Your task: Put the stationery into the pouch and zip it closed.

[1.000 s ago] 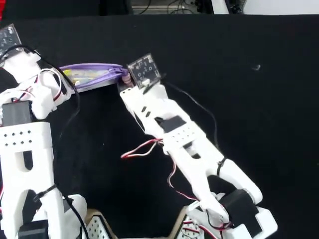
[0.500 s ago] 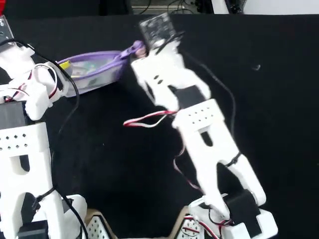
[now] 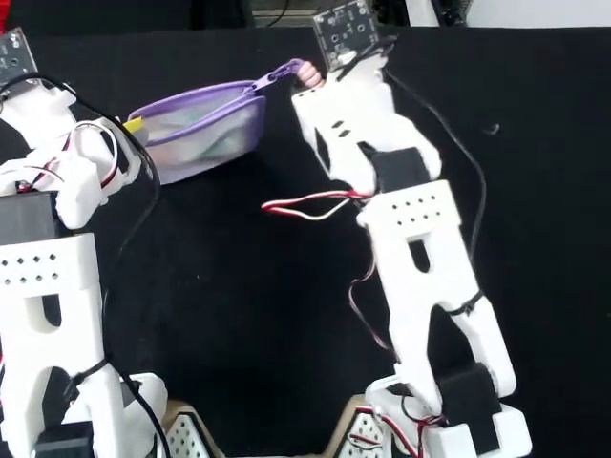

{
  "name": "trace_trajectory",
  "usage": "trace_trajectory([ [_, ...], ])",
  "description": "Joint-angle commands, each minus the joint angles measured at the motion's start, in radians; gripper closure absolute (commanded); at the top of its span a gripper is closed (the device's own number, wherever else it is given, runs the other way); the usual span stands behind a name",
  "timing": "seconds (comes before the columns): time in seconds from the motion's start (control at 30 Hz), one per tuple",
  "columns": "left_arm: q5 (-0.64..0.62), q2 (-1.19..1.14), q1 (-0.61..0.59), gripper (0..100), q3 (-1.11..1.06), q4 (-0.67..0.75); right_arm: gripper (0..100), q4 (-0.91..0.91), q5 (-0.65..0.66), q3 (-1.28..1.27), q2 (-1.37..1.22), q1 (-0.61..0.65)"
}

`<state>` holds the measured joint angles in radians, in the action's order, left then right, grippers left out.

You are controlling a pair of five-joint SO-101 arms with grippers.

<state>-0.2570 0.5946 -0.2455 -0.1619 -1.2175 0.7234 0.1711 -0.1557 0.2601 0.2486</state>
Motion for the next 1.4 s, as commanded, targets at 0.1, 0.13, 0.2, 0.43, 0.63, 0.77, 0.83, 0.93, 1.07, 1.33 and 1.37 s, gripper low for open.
trace_trajectory([
  [0.1,0.002,0.017,-0.013,77,0.140,-0.029,98.7,0.172,0.014,0.226,0.061,-0.049],
  [0.13,0.002,0.025,-0.007,77,0.173,-0.052,98.7,0.199,0.015,0.254,0.059,-0.041],
  [0.2,0.002,0.052,-0.005,77,0.229,-0.081,98.7,0.249,0.015,0.291,0.058,-0.035],
  [0.43,0.006,0.216,0.001,70,0.286,-0.057,98.7,0.307,0.015,0.302,0.058,-0.032],
  [0.63,0.011,0.308,0.162,70,0.160,-0.051,98.8,0.328,0.015,0.275,0.058,0.040],
  [0.77,0.005,0.308,0.248,70,0.054,-0.028,98.8,0.362,0.015,0.274,0.059,0.094],
  [0.83,0.003,0.308,0.255,70,0.018,0.002,98.8,0.362,0.015,0.272,0.059,0.104],
  [0.93,0.003,0.318,0.234,70,0.007,0.035,98.8,0.361,0.015,0.277,0.059,0.100],
  [1.07,0.002,0.319,0.096,70,0.007,0.057,98.8,0.365,0.017,0.314,0.059,0.081],
  [1.33,0.002,0.319,-0.010,70,-0.047,0.057,98.8,0.404,0.040,0.487,0.058,-0.069],
  [1.37,0.002,0.319,-0.008,70,-0.058,0.057,98.8,0.400,0.055,0.499,0.058,-0.086],
])
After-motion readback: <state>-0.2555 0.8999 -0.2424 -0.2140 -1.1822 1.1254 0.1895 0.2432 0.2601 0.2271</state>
